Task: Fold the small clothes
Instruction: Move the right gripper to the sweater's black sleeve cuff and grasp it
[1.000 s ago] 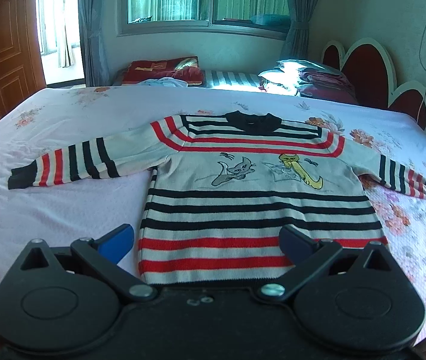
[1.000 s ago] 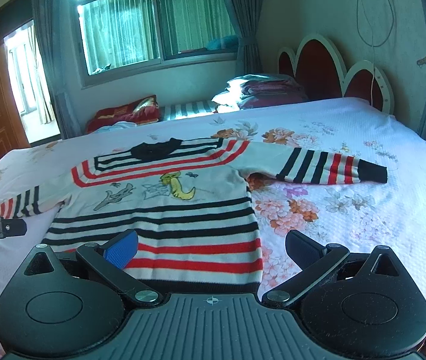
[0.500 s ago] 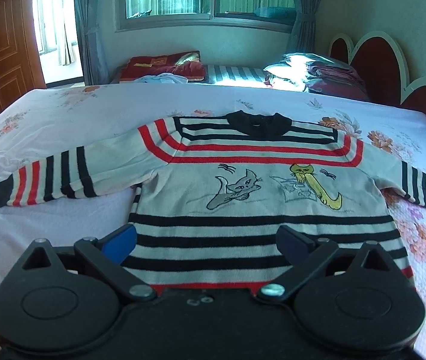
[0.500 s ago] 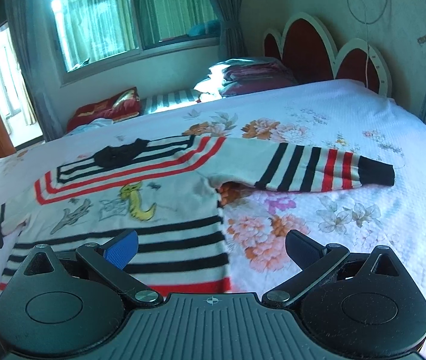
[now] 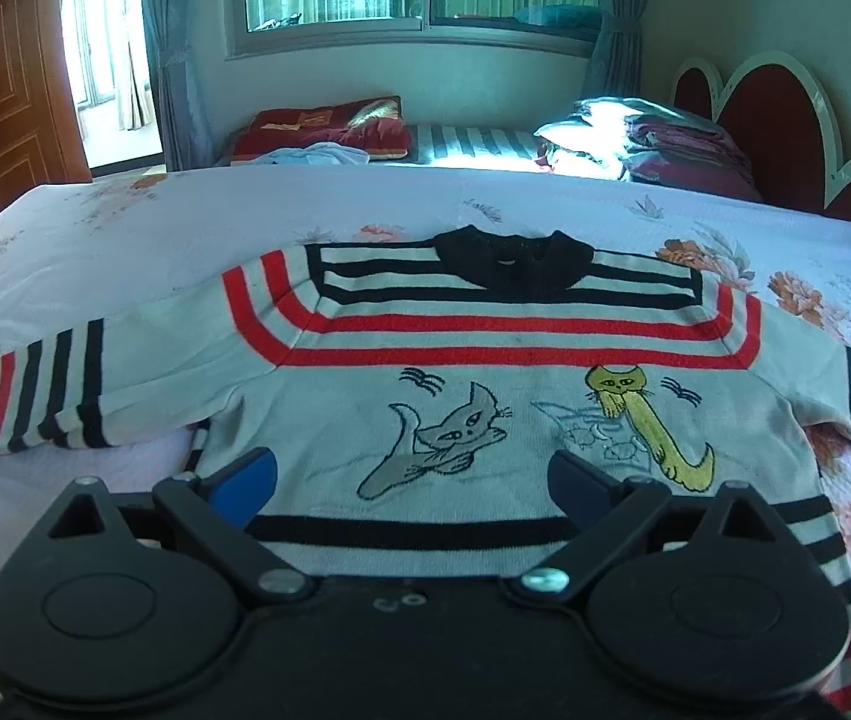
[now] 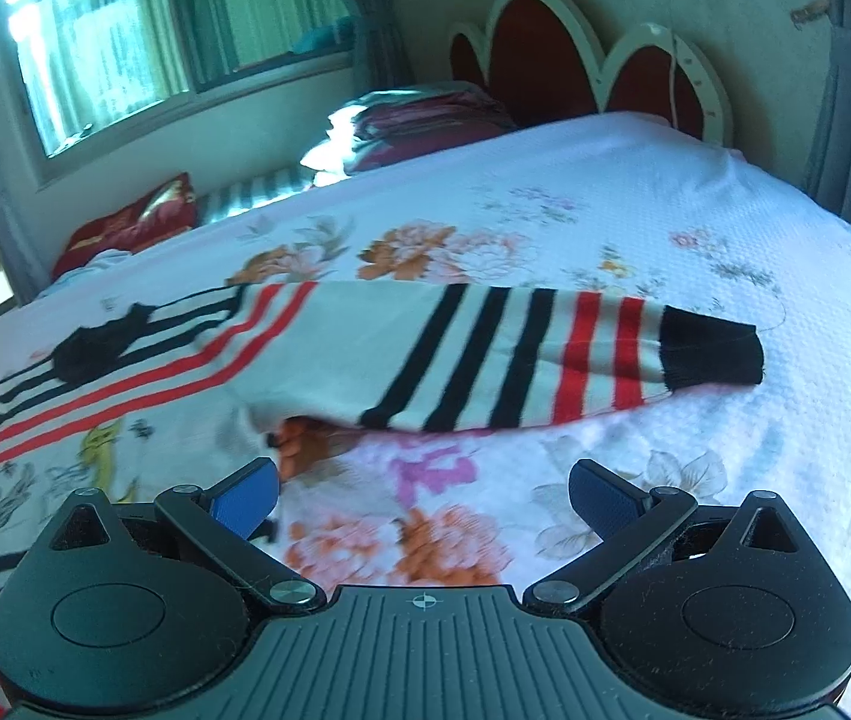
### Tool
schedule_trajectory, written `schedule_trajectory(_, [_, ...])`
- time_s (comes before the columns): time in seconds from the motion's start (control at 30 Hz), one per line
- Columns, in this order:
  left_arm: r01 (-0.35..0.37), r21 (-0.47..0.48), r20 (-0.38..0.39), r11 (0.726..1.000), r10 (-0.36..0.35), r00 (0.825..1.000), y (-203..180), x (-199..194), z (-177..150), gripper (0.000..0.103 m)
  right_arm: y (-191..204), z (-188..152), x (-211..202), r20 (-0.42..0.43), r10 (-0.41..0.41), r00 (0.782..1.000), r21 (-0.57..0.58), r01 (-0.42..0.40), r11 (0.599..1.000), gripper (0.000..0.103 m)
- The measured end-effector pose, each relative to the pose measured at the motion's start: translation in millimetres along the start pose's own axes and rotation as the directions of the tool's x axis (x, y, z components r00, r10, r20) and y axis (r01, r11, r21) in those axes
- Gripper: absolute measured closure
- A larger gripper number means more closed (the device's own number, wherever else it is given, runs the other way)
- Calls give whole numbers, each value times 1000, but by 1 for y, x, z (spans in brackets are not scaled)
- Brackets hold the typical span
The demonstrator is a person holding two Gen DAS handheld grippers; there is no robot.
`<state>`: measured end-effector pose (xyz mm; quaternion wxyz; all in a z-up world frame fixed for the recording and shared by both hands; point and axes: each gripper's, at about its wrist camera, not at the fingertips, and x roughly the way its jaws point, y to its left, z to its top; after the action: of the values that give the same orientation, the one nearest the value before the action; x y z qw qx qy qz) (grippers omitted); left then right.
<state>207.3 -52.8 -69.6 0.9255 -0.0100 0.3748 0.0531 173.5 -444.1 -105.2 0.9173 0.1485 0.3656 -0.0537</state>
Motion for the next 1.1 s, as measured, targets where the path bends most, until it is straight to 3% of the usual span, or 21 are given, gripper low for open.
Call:
schedule_trajectory(0.13, [8,5,-21,1000,-8,1000,-7,19,7,13,-25,11,26,-23,-26,999,54,27,998,2])
schedule_trajectory(0.17, [10,4,-26,1000,-10,1000,-9,23,8,14,-31,14,31,-27,-32,999,66,34,997,8])
schedule_trajectory(0.2, [13,2,-30,1000,-13,999,-11,27,9,15,-38,16,37,-34,-40,999,79,42,996,22])
schedule_trajectory(0.23, [16,-1,-36,1000,-16,999,-12,30,11,17,-45,19,43,-45,-51,998,98,56,994,27])
schedule_trajectory(0.5, [18,3,-58,1000,-18,998,-20,50,20,23,-99,29,83,-107,-112,988,238,135,962,28])
schedule_trajectory(0.6, [18,0,-71,1000,-18,997,-20,58,23,27,-112,31,94,-120,-99,988,293,131,947,50])
schedule_trajectory(0.77, [9,-2,-86,1000,-9,996,-20,68,25,31,-126,38,103,-89,-107,990,363,132,922,60])
schedule_trajectory(0.93, [62,-30,-100,998,-65,993,-19,71,29,38,-135,42,109,-48,-109,993,426,119,897,84])
schedule_trajectory(1.1, [75,-13,-97,997,-75,992,-24,70,34,40,-124,46,101,13,-117,993,400,102,911,92])
